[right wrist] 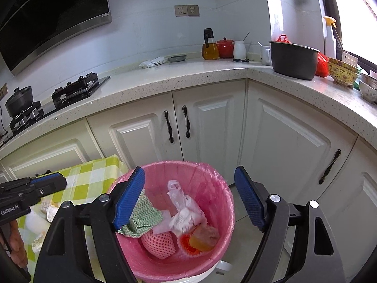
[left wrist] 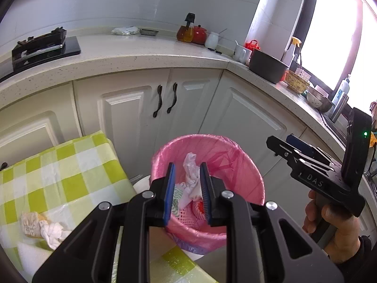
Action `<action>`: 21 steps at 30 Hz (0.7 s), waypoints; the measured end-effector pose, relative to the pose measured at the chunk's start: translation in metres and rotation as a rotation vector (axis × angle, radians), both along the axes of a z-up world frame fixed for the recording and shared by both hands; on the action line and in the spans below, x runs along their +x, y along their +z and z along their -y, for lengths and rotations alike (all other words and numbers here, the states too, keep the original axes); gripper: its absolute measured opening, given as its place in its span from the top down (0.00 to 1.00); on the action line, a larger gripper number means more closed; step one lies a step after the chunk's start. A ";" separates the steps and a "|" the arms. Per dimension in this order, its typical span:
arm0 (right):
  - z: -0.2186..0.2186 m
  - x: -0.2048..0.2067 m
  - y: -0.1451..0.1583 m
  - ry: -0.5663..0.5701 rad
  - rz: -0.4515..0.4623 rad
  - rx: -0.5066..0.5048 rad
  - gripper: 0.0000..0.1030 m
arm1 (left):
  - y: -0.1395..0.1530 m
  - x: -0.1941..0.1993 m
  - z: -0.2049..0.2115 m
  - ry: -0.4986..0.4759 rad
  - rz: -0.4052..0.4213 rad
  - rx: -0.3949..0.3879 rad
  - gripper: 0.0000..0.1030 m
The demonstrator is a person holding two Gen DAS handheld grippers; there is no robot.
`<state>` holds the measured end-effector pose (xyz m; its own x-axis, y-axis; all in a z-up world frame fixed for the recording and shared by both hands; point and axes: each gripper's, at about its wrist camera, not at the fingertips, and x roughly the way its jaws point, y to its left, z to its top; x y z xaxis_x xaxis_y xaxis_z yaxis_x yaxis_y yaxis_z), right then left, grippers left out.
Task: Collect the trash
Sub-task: 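Carry the cloth and paper bag over the pink bin and open both tools, then move both tools back over the remaining trash on the table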
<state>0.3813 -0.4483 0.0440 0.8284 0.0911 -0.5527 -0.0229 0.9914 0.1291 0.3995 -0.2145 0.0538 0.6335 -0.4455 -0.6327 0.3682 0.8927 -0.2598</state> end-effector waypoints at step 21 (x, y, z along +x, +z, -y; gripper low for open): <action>-0.063 -0.082 -0.005 0.067 0.022 0.002 0.20 | 0.016 -0.117 -0.161 0.262 0.085 0.050 0.51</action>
